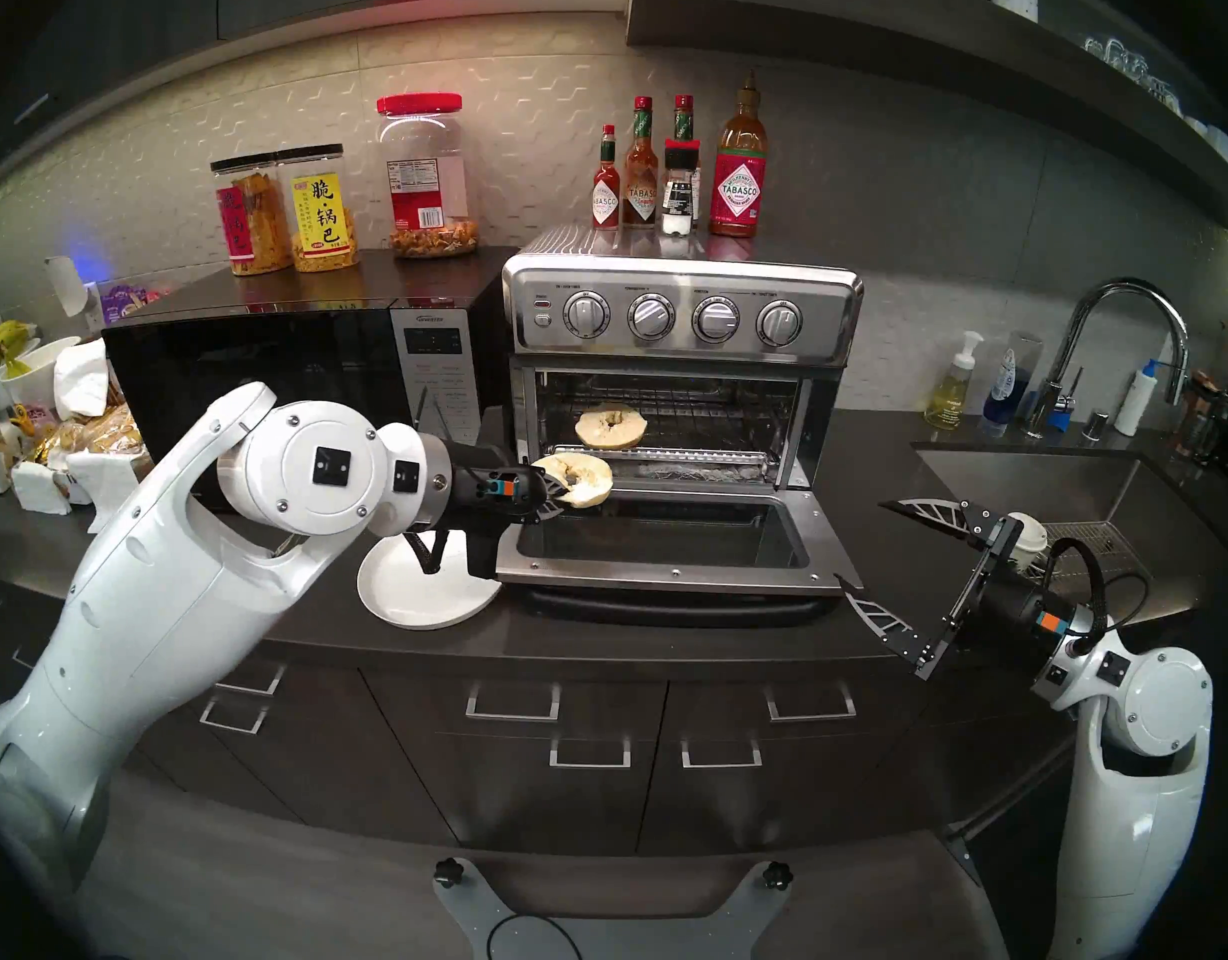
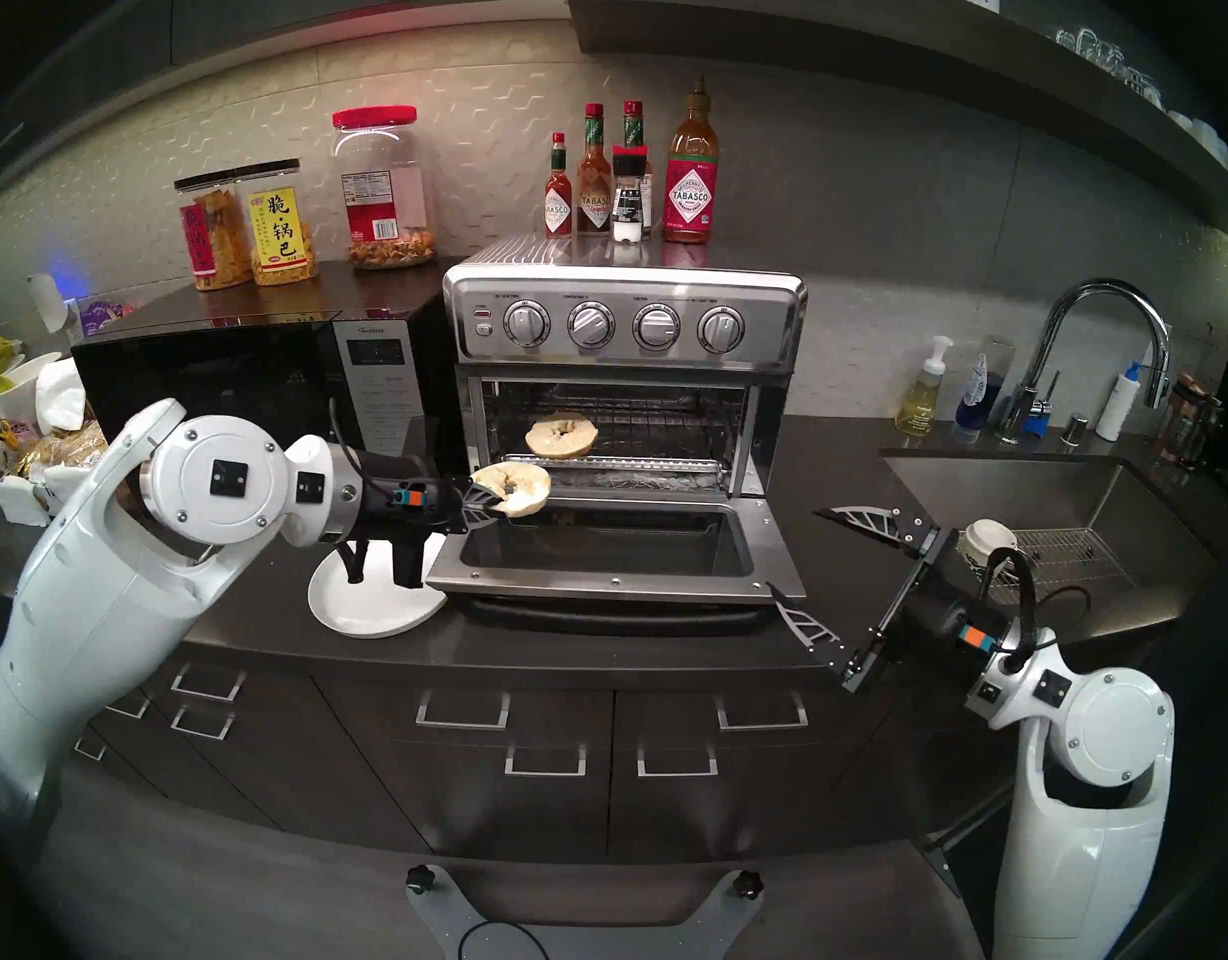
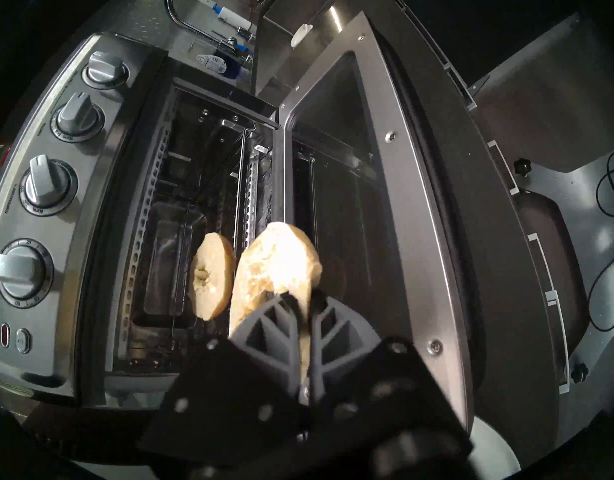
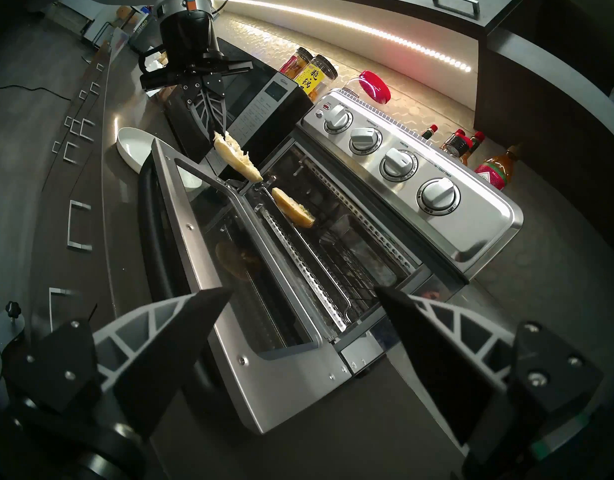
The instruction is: Open the oven and place the bagel inside on the rack
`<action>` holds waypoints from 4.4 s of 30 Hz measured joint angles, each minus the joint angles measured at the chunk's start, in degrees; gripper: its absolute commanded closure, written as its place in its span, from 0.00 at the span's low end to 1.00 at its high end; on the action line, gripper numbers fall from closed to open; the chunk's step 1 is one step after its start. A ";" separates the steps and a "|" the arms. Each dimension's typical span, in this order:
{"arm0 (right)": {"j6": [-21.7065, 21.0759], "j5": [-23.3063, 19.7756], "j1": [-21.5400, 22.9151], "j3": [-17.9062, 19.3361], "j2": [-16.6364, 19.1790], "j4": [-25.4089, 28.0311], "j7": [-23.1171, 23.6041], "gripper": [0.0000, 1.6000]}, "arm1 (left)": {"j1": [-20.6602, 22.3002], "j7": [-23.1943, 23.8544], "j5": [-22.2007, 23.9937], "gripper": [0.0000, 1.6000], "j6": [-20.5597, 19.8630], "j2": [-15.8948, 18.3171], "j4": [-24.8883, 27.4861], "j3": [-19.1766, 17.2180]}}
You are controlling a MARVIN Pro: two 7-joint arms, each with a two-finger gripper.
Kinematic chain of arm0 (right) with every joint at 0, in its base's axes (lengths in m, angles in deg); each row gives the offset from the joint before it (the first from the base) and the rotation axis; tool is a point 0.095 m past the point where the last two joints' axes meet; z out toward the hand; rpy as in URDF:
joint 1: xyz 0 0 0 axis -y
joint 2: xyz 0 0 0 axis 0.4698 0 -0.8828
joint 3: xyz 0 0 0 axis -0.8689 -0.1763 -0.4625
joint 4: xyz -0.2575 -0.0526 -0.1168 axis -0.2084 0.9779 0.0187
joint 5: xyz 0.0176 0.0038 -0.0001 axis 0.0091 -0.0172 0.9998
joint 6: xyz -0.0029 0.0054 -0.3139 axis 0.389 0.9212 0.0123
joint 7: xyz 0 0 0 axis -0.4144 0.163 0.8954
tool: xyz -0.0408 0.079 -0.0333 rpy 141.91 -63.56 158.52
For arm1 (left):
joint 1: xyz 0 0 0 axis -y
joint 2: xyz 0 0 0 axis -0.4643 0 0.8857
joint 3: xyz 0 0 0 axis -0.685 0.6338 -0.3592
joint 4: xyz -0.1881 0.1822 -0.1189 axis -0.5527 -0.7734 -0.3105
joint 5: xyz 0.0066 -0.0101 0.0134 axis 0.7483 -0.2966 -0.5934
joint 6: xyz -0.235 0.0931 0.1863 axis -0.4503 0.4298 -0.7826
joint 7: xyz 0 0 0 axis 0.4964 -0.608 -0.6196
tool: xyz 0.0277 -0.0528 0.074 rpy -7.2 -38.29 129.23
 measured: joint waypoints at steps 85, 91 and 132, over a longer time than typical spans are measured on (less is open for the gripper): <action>-0.01 -0.05 0.01 0.00 -0.01 0.02 0.00 0.00 | 23.00 5.78 -19.63 1.00 0.44 -30.56 -27.17 17.31; -0.01 -0.05 0.01 0.00 -0.01 0.03 0.00 0.00 | 22.86 4.45 -20.28 1.00 1.38 -31.36 -29.13 17.72; -0.01 -0.04 0.01 0.00 -0.01 0.02 0.01 0.00 | 26.13 -3.09 -21.65 0.52 6.85 -36.95 -45.04 16.55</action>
